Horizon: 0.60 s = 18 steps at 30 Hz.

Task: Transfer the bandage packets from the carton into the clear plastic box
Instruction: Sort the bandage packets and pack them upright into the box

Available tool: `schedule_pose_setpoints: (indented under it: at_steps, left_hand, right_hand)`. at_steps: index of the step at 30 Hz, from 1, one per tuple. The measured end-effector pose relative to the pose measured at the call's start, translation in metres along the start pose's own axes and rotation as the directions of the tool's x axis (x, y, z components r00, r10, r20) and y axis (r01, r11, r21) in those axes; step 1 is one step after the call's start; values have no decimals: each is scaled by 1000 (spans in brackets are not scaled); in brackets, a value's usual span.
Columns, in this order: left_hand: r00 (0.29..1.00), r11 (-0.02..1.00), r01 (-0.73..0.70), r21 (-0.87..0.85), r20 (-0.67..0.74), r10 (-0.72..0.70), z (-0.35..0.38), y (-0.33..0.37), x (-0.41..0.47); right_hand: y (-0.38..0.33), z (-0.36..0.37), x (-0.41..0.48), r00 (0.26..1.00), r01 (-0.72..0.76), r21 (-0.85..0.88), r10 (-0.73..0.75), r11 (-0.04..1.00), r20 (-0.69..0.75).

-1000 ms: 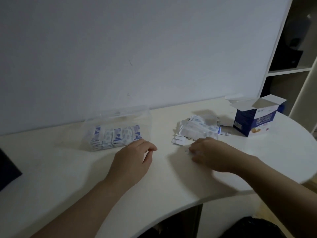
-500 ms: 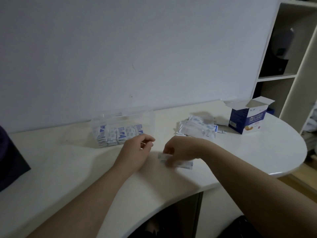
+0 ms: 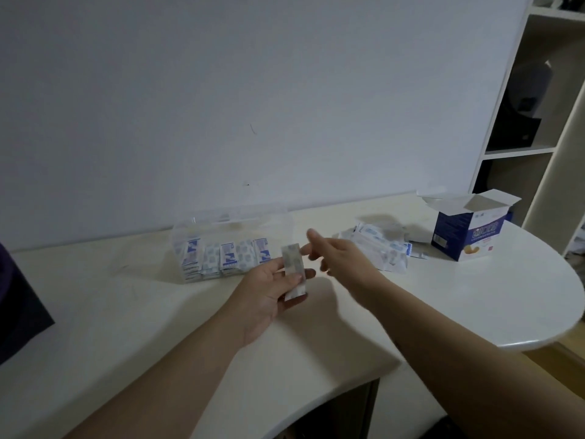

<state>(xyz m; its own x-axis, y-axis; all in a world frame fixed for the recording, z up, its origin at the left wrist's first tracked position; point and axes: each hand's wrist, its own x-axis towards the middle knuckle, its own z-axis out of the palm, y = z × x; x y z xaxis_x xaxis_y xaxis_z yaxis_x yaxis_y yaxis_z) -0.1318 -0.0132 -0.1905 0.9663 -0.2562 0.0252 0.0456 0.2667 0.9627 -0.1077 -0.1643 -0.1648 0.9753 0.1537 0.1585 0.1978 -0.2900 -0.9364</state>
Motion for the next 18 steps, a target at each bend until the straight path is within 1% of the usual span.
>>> schedule_pose_setpoints:
  at_steps: [1, 2, 3, 4, 5, 6, 7, 9, 12, 14, 15, 16, 18]
  left_hand:
    - [1000, 1000, -1, -12, -19, 1, -1, -1, 2]
    - [999, 1000, -2, -26, -42, 1, -2, -2, 2]
    - [997, 999, -3, -40, -74, 0, -3, -3, 3]
    - [994, 999, -6, -50, -107, 0, -4, -3, 4]
    - [991, 998, -10, -61, -136, 2, -5, -3, 6]
    - [987, 997, -17, -71, -158, 5, -7, -3, 6]
    - [985, 997, -24, -77, -174, 10, -8, -3, 7]
    - [982, 997, -35, -67, -185, 22, -8, -3, 9]
    - [981, 998, -38, -49, -190, 28, -8, -3, 9]
    - [980, 998, -44, -37, -196, 36, -7, -4, 8]
    - [979, 998, -50, -30, -199, 43, -7, -4, 7]
    - [977, 998, -62, -22, -206, 57, -7, -4, 7]
    - [967, 995, -103, -11, -236, 98, -6, -3, 8]
  right_hand:
    - [8, -14, 7, 995, 13, -167, -29, 986, -94]
    - [19, -30, 14, 977, -22, -384, -62, 923, -205]
    - [29, -46, 18, 955, -97, -568, -85, 817, -286]
    - [40, -61, 22, 943, -181, -685, -72, 705, -324]
    - [47, -72, 25, 942, -246, -749, -29, 615, -334]
    - [52, -81, 27, 945, -287, -781, 29, 555, -327]
    - [55, -88, 29, 944, -310, -792, 73, 526, -321]
    - [58, -94, 35, 945, -311, -781, 89, 542, -315]
    - [53, -94, 41, 955, -284, -741, 114, 608, -273]
    - [51, -91, 42, 961, -265, -755, 103, 599, -256]
    - [50, -89, 40, 964, -247, -776, 65, 581, -259]
    - [47, -85, 35, 964, -216, -800, -10, 559, -267]
    - [43, -73, 24, 943, -96, -843, -222, 529, -246]
